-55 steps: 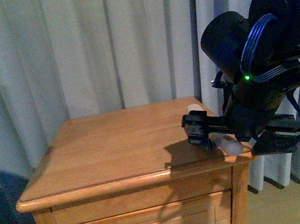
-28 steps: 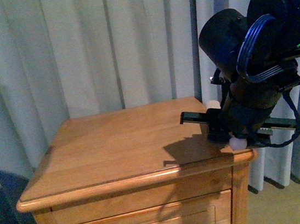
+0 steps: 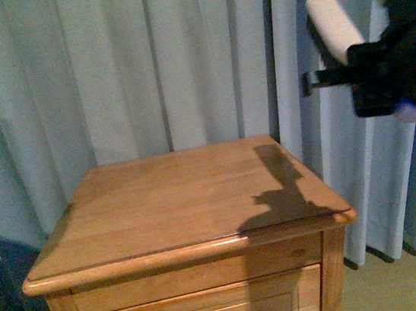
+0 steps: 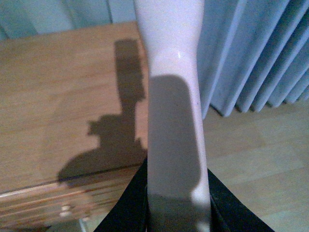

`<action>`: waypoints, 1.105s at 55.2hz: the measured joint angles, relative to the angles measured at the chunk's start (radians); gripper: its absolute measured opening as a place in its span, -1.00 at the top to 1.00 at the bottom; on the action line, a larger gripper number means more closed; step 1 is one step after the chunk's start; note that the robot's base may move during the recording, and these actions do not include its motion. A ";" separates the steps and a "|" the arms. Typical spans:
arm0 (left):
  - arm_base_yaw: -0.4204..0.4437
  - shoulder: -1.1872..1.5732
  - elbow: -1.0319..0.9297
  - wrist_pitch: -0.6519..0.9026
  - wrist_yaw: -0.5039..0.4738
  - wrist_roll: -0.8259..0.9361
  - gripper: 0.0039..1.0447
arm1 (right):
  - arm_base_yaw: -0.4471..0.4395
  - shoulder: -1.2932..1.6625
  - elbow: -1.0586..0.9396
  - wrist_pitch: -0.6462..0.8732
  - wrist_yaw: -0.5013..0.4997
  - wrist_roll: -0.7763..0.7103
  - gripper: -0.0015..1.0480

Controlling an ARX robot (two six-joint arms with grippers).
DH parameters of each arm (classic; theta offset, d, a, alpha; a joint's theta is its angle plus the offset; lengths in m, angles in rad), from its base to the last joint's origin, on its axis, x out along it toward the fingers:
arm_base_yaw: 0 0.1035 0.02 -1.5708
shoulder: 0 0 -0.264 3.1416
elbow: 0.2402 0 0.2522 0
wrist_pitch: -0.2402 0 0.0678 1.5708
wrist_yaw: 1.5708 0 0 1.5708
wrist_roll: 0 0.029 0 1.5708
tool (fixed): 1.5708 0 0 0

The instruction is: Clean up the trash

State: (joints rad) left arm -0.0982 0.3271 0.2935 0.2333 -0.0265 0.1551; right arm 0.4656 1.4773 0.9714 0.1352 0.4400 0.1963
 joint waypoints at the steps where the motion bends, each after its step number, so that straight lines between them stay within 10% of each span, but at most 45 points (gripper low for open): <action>1: 0.000 0.000 0.000 0.000 0.000 0.000 0.47 | 0.000 -0.035 -0.034 0.026 0.013 -0.019 0.63; 29: 0.000 0.000 0.000 0.000 0.000 0.000 0.47 | 0.063 -0.837 -0.528 0.028 0.185 -0.274 0.63; 61: 0.000 0.000 0.000 0.000 0.000 0.000 0.47 | 0.053 -0.930 -0.582 0.048 0.192 -0.276 0.63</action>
State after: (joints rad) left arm -0.0982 0.3271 0.2935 0.2333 -0.0265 0.1547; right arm 0.5190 0.5476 0.3893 0.1833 0.6319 -0.0795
